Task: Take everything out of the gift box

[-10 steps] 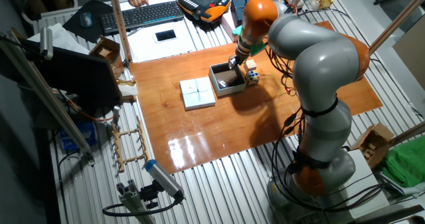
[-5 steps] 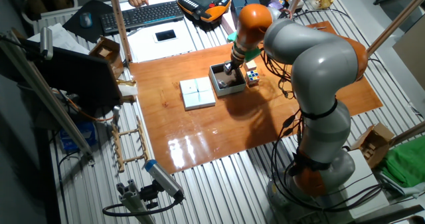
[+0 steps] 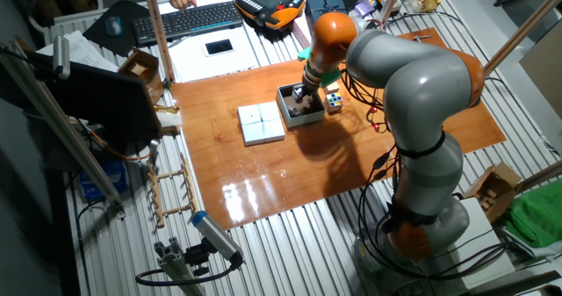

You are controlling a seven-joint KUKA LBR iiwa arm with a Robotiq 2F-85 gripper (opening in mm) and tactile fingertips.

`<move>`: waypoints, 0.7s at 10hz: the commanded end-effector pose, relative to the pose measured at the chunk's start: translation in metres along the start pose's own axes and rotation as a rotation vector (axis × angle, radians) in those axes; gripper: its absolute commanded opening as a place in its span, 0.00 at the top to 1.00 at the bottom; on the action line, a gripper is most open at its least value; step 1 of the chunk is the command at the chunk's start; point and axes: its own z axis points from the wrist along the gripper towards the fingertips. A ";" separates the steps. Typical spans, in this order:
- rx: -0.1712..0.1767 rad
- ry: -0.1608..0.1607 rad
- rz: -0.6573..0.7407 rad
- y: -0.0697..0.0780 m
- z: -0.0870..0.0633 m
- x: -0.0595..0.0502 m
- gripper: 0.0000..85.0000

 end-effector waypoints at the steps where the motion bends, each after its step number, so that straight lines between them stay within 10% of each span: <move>1: 0.001 -0.002 0.000 0.001 0.002 0.001 0.38; 7: 0.007 -0.016 0.013 0.002 0.002 0.002 0.36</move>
